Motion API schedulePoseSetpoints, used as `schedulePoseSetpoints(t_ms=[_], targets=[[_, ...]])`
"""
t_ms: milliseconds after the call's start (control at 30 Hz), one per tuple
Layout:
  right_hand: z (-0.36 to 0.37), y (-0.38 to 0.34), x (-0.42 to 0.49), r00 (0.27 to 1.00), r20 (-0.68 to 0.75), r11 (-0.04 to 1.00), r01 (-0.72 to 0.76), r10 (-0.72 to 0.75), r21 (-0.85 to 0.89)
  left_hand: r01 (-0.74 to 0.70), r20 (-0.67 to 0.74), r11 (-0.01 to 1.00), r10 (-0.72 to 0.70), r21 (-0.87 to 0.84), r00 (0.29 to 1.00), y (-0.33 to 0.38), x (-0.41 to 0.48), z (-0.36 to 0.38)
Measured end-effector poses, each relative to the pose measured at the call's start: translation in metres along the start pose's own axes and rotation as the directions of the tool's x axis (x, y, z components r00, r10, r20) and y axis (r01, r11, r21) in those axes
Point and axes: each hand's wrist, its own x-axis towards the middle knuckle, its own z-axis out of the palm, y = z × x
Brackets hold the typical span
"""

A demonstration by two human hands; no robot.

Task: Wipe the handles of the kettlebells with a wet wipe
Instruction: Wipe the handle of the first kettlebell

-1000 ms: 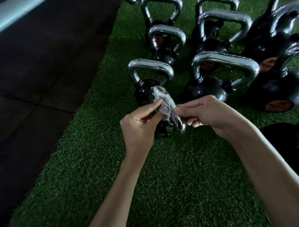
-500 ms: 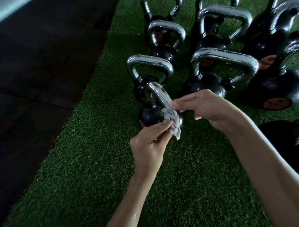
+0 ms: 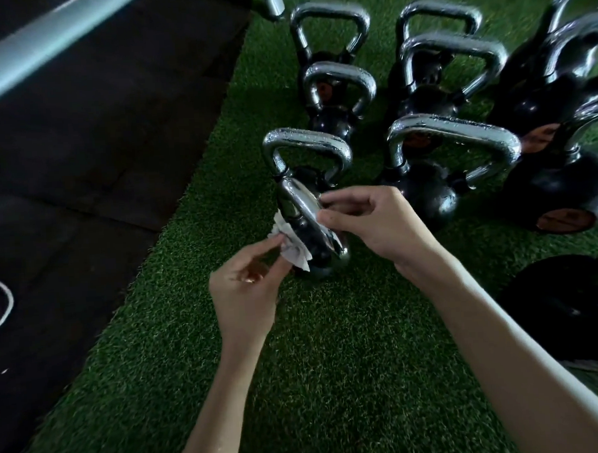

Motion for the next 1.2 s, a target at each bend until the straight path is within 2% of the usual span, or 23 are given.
schedulePoseSetpoints(t_ms=[67,133,200,233,367,433,500,567,633,667,767,867,1000,1067,1133,1200], targets=[[-0.009,-0.002,-0.006,0.985,-0.026,0.981,0.166,-0.169,-0.102,-0.039,0.050,0.999,0.039,-0.005,0.998,0.020,0.014,-0.006],[-0.019,-0.009,-0.013,0.961,0.116,0.964,0.259,-0.252,-0.054,-0.081,0.132,0.997,0.081,-0.004,0.988,0.039,0.023,-0.005],[-0.022,-0.016,-0.017,0.944,0.234,0.971,0.237,-0.233,0.012,-0.125,0.206,0.991,0.114,0.043,0.972,0.052,0.029,-0.003],[-0.022,-0.017,-0.016,0.945,0.244,0.976,0.216,-0.217,0.029,-0.139,0.231,0.987,0.116,0.085,0.966,0.057,0.031,-0.001],[-0.020,-0.008,-0.012,0.966,0.176,0.978,0.170,-0.190,0.122,-0.307,0.315,0.918,0.223,0.249,0.922,0.066,0.041,0.003],[-0.021,-0.002,-0.012,0.972,0.124,0.968,0.176,-0.199,0.179,-0.340,0.362,0.891,0.223,0.302,0.905,0.067,0.047,0.001],[-0.022,0.003,-0.013,0.984,0.015,0.958,0.172,-0.180,0.230,-0.295,0.358,0.892,0.166,0.344,0.919,0.066,0.052,-0.001],[-0.028,0.010,-0.012,0.983,-0.144,0.951,0.151,-0.115,0.270,-0.215,0.295,0.905,0.106,0.367,0.950,0.064,0.054,0.003],[-0.035,0.018,-0.008,0.965,-0.258,0.950,0.121,-0.045,0.287,-0.087,0.277,0.913,-0.030,0.399,0.960,0.062,0.056,0.013],[-0.036,0.021,-0.006,0.964,-0.264,0.959,0.095,-0.023,0.266,-0.024,0.291,0.902,-0.114,0.431,0.950,0.062,0.057,0.018],[-0.027,0.023,-0.004,0.994,-0.091,0.966,-0.027,0.052,0.256,0.079,0.271,0.867,-0.239,0.493,0.932,0.061,0.059,0.030],[-0.016,0.024,-0.004,0.993,-0.007,0.933,-0.110,0.120,0.344,0.171,0.220,0.890,-0.284,0.422,0.933,0.060,0.059,0.033],[-0.004,0.022,-0.011,0.996,0.035,0.935,-0.088,0.081,0.344,0.224,0.232,0.909,-0.317,0.352,0.920,0.059,0.058,0.016],[0.003,0.020,-0.016,0.992,0.120,0.944,-0.063,0.025,0.322,0.257,0.248,0.911,-0.344,0.323,0.906,0.058,0.058,0.002],[0.012,0.020,-0.021,0.979,0.201,0.964,-0.043,-0.011,0.263,0.297,0.267,0.918,-0.365,0.261,0.892,0.055,0.056,-0.016],[0.025,0.020,-0.025,0.976,0.211,0.978,-0.002,-0.043,0.208,0.303,0.296,0.927,-0.360,0.221,0.885,0.048,0.054,-0.033]])
